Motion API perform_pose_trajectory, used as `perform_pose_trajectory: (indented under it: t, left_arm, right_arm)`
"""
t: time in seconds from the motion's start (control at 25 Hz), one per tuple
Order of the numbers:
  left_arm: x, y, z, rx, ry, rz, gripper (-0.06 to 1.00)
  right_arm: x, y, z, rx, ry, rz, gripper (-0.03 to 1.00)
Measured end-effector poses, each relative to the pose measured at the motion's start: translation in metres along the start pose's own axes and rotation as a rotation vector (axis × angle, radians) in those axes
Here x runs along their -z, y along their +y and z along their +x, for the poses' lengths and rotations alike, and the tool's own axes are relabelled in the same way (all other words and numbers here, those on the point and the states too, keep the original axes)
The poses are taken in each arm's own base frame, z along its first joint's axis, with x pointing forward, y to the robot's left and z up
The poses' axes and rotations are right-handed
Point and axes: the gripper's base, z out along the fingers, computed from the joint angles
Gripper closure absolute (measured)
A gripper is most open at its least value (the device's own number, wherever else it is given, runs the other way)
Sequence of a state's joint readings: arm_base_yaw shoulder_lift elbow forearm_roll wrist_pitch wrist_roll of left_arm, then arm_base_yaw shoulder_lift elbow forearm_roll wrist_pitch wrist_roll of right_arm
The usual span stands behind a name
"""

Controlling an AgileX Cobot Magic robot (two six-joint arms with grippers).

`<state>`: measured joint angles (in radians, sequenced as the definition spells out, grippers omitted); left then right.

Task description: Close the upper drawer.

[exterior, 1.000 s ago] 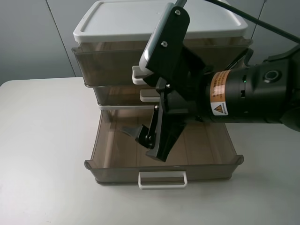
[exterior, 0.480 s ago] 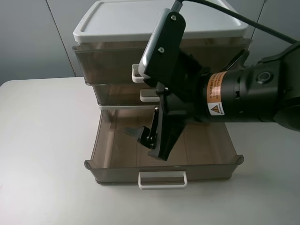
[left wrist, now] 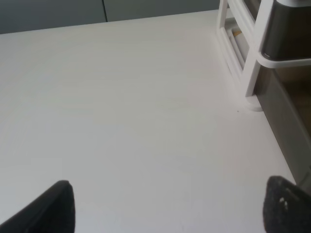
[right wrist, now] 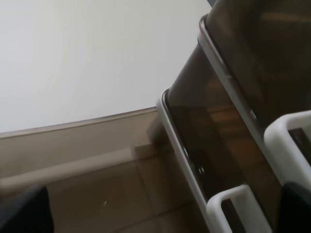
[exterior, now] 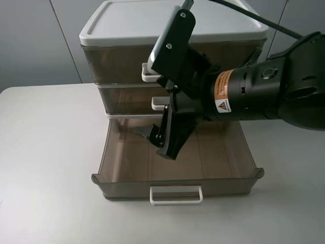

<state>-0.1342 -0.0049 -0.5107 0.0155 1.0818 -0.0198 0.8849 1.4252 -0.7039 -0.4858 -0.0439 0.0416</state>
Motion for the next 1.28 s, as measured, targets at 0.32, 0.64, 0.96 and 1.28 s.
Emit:
perform_pose_trajectory:
  t: [0.32, 0.64, 0.96, 1.28]
  left_arm:
    - [0.000, 0.000, 0.000, 0.000, 0.000, 0.000, 0.20]
    - [0.000, 0.000, 0.000, 0.000, 0.000, 0.000, 0.20]
    - [0.000, 0.000, 0.000, 0.000, 0.000, 0.000, 0.20]
    - [0.000, 0.000, 0.000, 0.000, 0.000, 0.000, 0.20]
  right_arm:
    - [-0.002, -0.003, 0.000, 0.013, 0.004, 0.005, 0.27]
    - [-0.002, -0.007, -0.003, 0.030, -0.004, 0.019, 0.27]
    - [-0.001, -0.008, -0.004, 0.002, -0.011, 0.020, 0.27]
    - [0.040, -0.008, -0.023, -0.061, -0.069, 0.058, 0.27]
